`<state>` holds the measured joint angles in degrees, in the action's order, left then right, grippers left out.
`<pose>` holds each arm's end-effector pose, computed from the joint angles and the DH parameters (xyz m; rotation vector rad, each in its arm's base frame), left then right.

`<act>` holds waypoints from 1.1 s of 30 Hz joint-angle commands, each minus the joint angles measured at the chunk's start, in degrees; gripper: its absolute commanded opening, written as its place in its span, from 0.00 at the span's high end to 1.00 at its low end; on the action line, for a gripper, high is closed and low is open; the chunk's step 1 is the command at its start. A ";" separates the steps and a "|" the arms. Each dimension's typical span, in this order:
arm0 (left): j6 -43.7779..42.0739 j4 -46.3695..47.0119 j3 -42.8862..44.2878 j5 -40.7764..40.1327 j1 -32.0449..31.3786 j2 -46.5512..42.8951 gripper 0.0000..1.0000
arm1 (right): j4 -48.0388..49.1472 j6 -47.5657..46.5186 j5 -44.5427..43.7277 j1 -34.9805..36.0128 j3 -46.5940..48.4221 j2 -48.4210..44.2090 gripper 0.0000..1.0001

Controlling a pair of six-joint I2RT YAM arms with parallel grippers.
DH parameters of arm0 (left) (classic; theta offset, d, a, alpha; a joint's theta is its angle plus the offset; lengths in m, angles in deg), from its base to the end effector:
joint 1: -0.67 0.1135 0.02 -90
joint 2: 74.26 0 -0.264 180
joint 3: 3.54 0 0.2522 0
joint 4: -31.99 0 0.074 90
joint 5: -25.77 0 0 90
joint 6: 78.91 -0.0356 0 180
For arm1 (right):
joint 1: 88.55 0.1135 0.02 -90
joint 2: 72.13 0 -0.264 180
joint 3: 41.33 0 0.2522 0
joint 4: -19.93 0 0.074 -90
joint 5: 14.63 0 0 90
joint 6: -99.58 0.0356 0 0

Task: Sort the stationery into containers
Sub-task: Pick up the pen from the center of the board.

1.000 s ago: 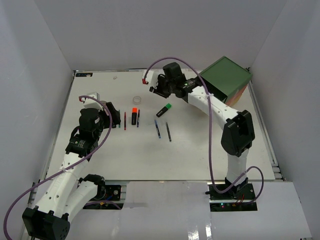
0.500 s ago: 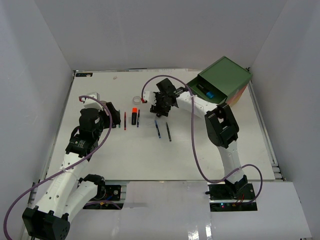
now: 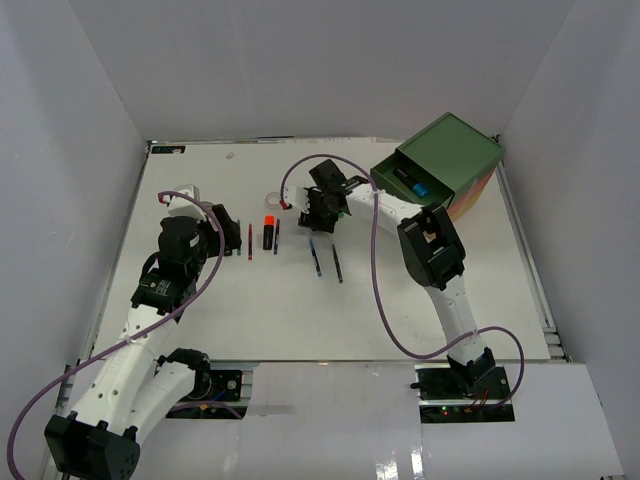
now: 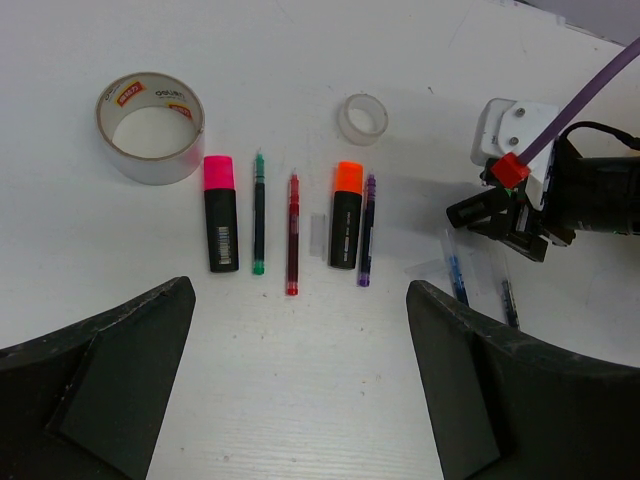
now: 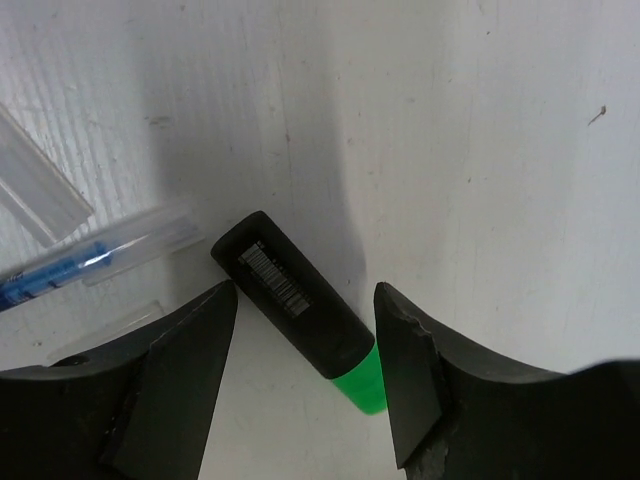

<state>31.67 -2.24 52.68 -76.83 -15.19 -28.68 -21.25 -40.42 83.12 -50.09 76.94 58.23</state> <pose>0.1779 -0.0425 0.3051 -0.2236 1.9646 -0.1968 0.3908 0.3166 0.1743 -1.7768 1.7450 0.0847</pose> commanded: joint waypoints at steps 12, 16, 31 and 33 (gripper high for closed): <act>-0.36 0.87 -0.53 0.65 -0.05 0.21 0.02 | -3.51 2.62 3.50 -2.95 3.07 4.11 0.48; -0.36 0.87 -0.45 0.65 -0.05 0.21 0.02 | -5.54 3.24 4.47 -3.04 2.98 4.37 0.50; -0.36 0.78 -0.45 1.00 -0.05 -0.06 0.02 | -12.39 5.00 6.66 -3.30 3.24 4.28 0.63; -0.28 0.78 -0.45 0.91 -0.05 -0.06 0.02 | -12.48 5.26 6.75 -3.30 3.25 4.20 0.67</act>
<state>31.67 -2.24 52.68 -76.79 -15.19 -28.25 -26.93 -36.55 89.13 -53.24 80.35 60.29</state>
